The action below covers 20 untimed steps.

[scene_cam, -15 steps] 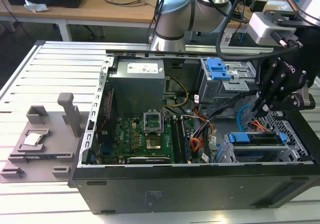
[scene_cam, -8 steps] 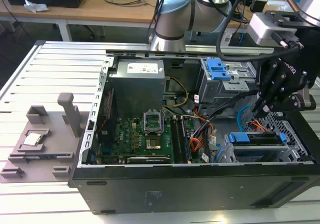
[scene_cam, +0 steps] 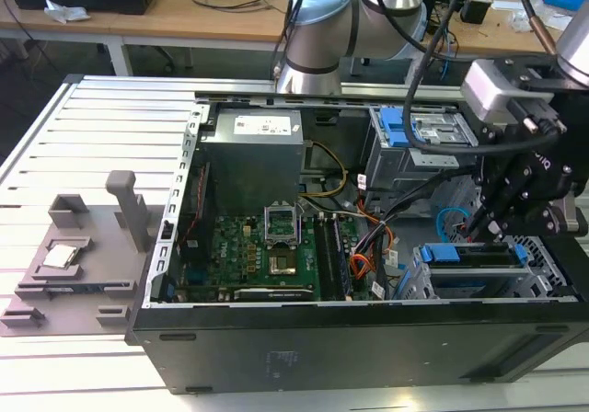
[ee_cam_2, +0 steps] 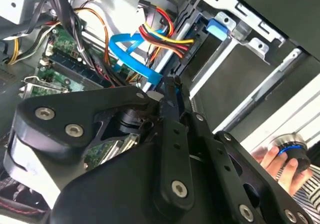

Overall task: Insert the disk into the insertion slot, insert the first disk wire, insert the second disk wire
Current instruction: 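Insert the second disk wire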

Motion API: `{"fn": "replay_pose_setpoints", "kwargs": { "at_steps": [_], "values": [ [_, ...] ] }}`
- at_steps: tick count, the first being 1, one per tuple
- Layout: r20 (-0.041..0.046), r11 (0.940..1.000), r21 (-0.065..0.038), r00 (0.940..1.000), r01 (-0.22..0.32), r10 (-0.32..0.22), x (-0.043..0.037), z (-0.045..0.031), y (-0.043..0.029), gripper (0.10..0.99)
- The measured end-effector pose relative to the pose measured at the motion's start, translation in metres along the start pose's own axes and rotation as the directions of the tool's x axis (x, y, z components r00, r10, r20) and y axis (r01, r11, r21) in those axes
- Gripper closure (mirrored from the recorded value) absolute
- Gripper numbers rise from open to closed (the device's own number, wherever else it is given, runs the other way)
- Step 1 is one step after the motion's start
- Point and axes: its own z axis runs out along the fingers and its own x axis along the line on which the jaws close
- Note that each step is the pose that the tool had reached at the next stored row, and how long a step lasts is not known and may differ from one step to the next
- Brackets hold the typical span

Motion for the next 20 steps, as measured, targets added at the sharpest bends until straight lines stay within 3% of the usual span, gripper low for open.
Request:
{"fn": "replay_pose_setpoints", "kwargs": {
  "at_steps": [5,11,20],
  "values": [
    [0.0001,1.0000,0.000,1.0000,0.000,0.000,0.0003,0.0108,-0.0052,0.922],
    [-0.0004,1.0000,0.000,1.0000,0.000,0.000,0.0004,0.0151,-0.0066,0.922],
    [0.0004,1.0000,0.000,1.0000,0.002,-0.002,0.0001,0.0148,-0.0078,0.922]
  ]
}}
